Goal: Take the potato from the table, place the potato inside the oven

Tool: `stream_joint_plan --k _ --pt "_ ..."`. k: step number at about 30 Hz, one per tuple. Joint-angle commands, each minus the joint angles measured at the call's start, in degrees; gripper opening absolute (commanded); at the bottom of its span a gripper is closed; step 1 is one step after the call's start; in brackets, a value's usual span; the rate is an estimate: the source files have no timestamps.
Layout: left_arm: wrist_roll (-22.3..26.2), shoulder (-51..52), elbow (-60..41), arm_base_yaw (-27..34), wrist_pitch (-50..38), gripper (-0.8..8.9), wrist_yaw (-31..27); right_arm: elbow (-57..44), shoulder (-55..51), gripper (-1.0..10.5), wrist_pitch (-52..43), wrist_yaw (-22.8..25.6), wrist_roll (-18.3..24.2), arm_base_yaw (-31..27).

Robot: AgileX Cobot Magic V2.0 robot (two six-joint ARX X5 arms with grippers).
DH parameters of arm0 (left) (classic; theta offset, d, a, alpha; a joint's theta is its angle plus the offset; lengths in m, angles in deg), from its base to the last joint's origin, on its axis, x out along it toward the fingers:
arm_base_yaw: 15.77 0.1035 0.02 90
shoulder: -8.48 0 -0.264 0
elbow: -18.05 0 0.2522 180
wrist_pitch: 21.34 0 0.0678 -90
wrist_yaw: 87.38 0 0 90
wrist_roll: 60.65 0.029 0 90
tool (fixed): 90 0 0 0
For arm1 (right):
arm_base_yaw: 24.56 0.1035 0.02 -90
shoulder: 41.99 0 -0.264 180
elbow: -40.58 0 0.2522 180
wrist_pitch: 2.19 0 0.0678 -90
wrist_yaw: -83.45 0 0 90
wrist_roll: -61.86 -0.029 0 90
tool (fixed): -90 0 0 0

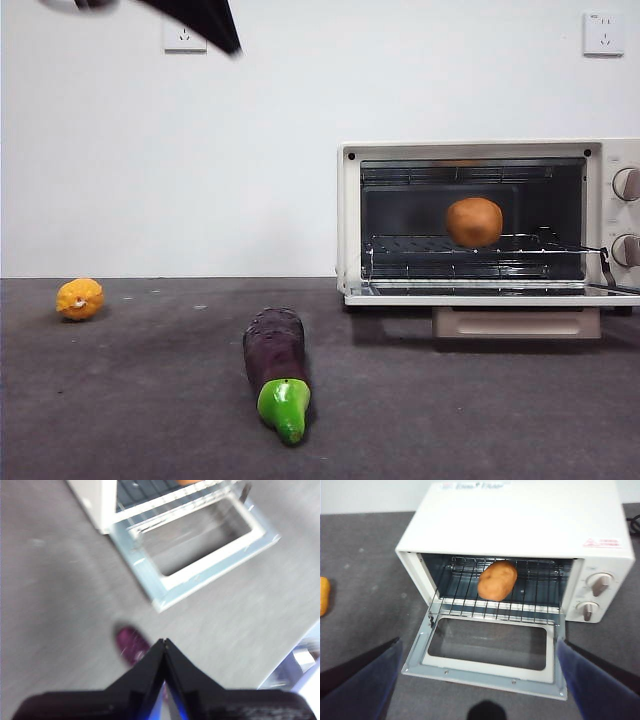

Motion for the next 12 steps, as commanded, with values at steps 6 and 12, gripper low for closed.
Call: stream_joint_plan --k 6,12 --pt "-7.9 -14.8 -0.2 6.7 -8.9 -0.08 12.2 -0.1 -9.4 1.2 4.5 0.2 0.3 0.1" --pt "-10.8 -23.8 0.1 6.3 -13.3 -0.08 16.6 -0.1 -13.7 0.5 8.3 0.2 0.3 0.1"
